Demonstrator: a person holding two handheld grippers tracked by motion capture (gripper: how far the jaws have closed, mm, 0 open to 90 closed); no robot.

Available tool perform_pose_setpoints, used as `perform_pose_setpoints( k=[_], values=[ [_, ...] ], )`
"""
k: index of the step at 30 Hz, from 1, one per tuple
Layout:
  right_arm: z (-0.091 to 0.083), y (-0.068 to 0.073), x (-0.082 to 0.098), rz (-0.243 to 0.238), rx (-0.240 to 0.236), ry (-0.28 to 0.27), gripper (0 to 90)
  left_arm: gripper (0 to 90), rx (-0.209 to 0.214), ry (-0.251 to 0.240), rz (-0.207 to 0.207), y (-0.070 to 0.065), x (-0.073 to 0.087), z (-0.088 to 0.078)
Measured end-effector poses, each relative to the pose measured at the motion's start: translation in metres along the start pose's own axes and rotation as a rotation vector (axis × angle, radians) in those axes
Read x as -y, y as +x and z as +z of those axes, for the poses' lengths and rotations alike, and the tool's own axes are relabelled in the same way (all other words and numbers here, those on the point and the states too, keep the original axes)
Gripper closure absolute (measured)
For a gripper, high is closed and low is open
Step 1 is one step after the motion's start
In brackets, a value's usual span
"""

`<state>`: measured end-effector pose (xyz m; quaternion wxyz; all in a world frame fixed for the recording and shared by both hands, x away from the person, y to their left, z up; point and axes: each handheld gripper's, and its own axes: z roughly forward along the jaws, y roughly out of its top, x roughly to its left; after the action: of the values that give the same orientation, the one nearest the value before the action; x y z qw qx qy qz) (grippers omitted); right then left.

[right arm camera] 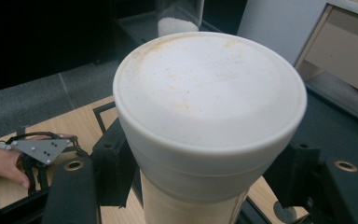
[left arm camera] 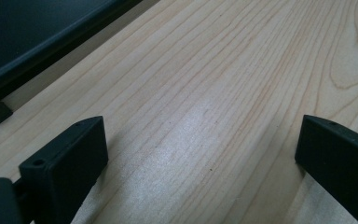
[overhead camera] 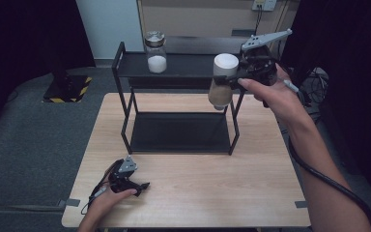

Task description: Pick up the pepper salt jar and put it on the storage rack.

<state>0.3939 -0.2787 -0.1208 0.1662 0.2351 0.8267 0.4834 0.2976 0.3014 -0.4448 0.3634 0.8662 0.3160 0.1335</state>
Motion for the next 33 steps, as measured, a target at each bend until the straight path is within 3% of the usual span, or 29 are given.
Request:
perform_pose_setpoints(
  k=[15,33],
  values=[
    [-0.006,-0.006,-0.025,-0.001,0.015,-0.010,35.4,1.1,0.003,0.003,0.000,0.001,0.000,0.000],
    [0.021,-0.020,-0.046,0.017,0.035,-0.032,35.4,1.2,0.003,0.002,0.000,0.001,0.000,0.000]
  ],
)
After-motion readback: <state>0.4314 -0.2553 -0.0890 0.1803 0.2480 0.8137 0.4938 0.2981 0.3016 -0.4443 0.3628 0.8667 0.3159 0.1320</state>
